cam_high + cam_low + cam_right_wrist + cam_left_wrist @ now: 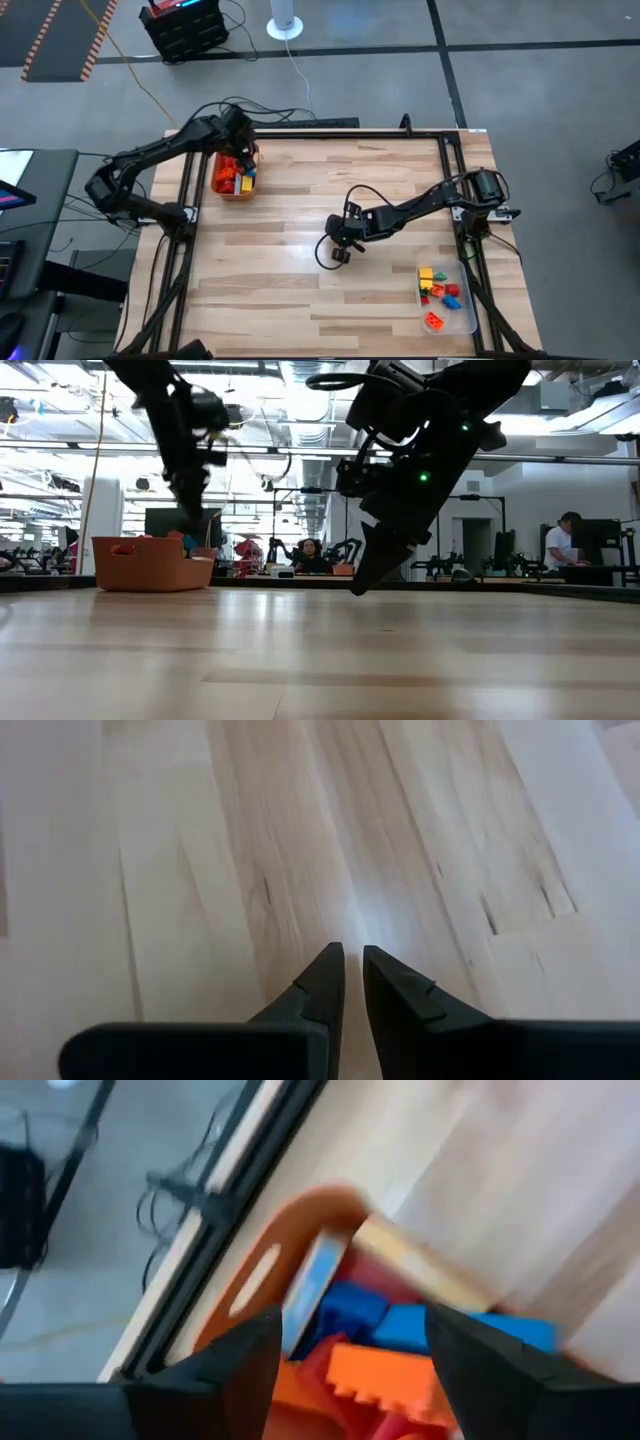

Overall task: Sort blocks by size
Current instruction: Return to Home Position

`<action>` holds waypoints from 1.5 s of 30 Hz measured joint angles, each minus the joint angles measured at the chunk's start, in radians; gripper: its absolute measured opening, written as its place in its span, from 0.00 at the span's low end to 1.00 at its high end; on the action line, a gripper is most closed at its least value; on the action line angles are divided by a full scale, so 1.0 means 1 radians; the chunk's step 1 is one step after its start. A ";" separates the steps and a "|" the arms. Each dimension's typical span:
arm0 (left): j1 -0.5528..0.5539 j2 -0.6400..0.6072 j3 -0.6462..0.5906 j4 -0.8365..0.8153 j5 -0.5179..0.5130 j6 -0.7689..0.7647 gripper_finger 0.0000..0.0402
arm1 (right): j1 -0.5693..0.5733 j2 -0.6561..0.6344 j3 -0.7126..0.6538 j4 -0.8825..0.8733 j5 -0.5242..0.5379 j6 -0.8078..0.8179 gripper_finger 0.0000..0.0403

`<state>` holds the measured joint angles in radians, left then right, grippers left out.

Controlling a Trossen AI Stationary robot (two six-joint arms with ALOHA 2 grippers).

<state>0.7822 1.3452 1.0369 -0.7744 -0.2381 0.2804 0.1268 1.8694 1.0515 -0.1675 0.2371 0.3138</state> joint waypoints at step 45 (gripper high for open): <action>-0.640 -1.162 -0.730 0.478 -0.025 -0.269 0.19 | -0.204 -1.189 -1.043 0.664 -0.077 -0.078 0.18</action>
<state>0.1419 0.1827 0.3069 -0.2964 -0.2626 0.0118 -0.0772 0.6802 0.0090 0.4964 0.1604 0.2361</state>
